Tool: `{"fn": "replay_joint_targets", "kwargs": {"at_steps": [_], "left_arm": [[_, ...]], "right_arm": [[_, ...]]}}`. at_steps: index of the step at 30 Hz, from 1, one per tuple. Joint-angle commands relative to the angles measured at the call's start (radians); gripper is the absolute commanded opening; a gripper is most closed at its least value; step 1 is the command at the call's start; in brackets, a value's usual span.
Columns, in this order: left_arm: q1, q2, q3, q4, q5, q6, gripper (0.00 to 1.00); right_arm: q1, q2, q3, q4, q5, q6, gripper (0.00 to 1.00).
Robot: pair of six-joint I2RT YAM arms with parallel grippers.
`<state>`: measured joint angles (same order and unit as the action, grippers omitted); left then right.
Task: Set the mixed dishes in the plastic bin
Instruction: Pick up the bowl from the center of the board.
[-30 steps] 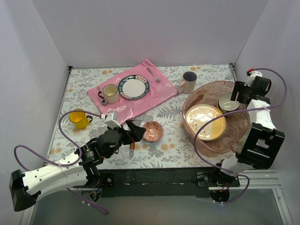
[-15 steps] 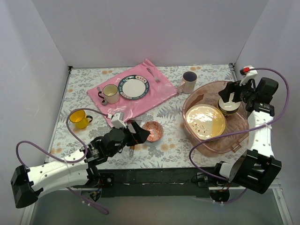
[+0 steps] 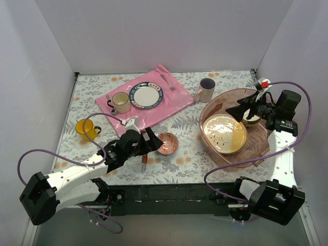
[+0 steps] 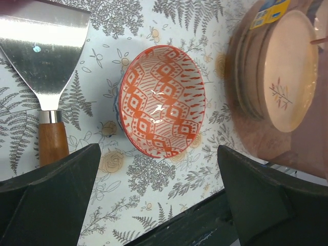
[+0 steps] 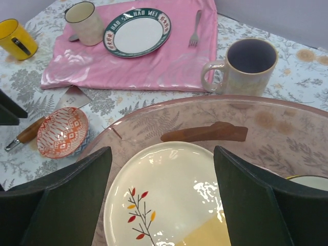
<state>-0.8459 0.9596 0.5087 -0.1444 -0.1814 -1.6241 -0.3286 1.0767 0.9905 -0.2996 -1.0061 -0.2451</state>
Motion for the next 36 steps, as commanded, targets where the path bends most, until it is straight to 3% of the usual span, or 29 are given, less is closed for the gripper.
{"fn": "replay_joint_targets", "kwargs": {"at_steps": [1, 16, 21, 25, 36], "left_arm": [[0.044, 0.073, 0.076, 0.014, 0.103, 0.043, 0.97], [0.062, 0.418, 0.263, -0.153, 0.053, 0.139, 0.65], [0.062, 0.464, 0.292, -0.158, 0.075, 0.164, 0.52], [0.062, 0.484, 0.303, -0.158, 0.08, 0.173, 0.34], [0.062, 0.472, 0.318, -0.152, 0.074, 0.179, 0.05]], "right_arm": [[0.014, -0.027, -0.016, -0.024, -0.057, -0.022, 0.88], [0.037, -0.049, -0.035, -0.039, -0.071, -0.042, 0.88], [0.042, -0.05, -0.03, -0.044, -0.071, -0.043, 0.88], [0.045, -0.05, -0.021, -0.058, -0.074, -0.051, 0.88], [0.08, -0.049, 0.036, -0.145, -0.092, -0.108, 0.88]]}}
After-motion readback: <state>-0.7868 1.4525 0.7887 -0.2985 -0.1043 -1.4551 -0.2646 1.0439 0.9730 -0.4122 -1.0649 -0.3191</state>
